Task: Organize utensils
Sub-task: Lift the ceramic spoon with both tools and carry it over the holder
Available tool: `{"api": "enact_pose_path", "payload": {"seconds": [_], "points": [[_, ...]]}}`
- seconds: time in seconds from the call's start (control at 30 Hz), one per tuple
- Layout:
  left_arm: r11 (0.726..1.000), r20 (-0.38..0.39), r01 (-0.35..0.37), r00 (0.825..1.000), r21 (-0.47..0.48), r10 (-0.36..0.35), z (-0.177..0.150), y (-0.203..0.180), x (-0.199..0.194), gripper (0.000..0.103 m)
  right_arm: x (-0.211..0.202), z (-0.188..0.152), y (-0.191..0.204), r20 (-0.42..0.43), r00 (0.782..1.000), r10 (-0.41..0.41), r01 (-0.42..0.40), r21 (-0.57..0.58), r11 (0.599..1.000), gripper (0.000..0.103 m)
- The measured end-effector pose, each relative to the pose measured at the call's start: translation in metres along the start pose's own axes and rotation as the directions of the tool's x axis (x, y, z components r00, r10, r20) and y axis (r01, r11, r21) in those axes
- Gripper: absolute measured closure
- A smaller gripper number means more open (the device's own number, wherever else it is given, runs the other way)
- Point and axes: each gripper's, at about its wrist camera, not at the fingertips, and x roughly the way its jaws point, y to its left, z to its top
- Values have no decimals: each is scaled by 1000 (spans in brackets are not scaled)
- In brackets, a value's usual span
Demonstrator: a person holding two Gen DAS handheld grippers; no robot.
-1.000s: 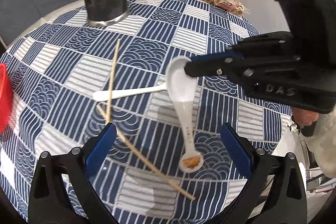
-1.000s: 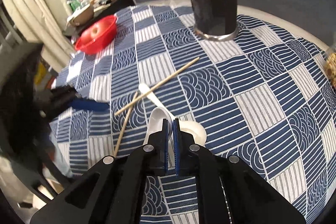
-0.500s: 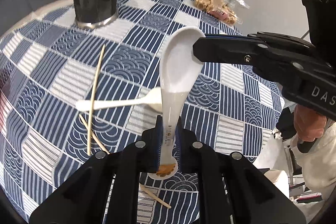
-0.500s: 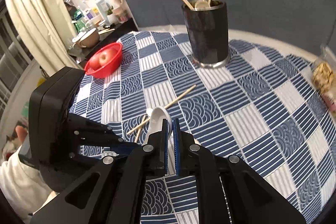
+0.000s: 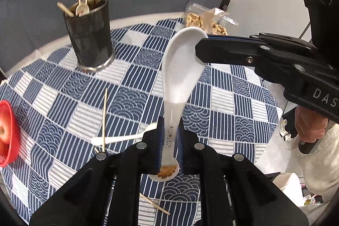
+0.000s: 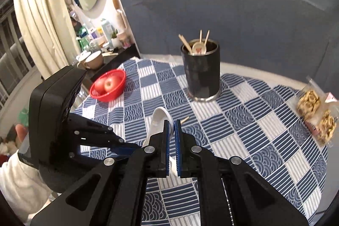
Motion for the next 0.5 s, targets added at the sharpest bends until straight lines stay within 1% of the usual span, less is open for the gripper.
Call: {"api": "enact_pose_path", "payload": {"seconds": [0.1, 0.27, 0.37, 0.43, 0.5], "points": [[1000, 12, -13, 1000, 25, 13, 11, -4, -7, 91, -10, 9, -1, 28, 1000, -3, 3, -11, 1000, 98], [999, 23, -6, 1000, 42, 5, 34, -1, -17, 91, -20, 28, -8, 65, 998, -13, 14, -15, 1000, 99], [998, 30, -11, 1000, 66, 9, 53, 3, -20, 91, -22, 44, -14, 88, 996, -26, 27, -18, 999, 99], [997, 37, 9, 999, 75, -11, 66, 9, -22, 91, -22, 57, -18, 102, 994, -37, 40, -25, 999, 99], [996, 50, 10, 999, 89, -14, 81, 14, -24, 90, -22, 68, -21, 112, 992, -50, 54, -33, 998, 99]]}}
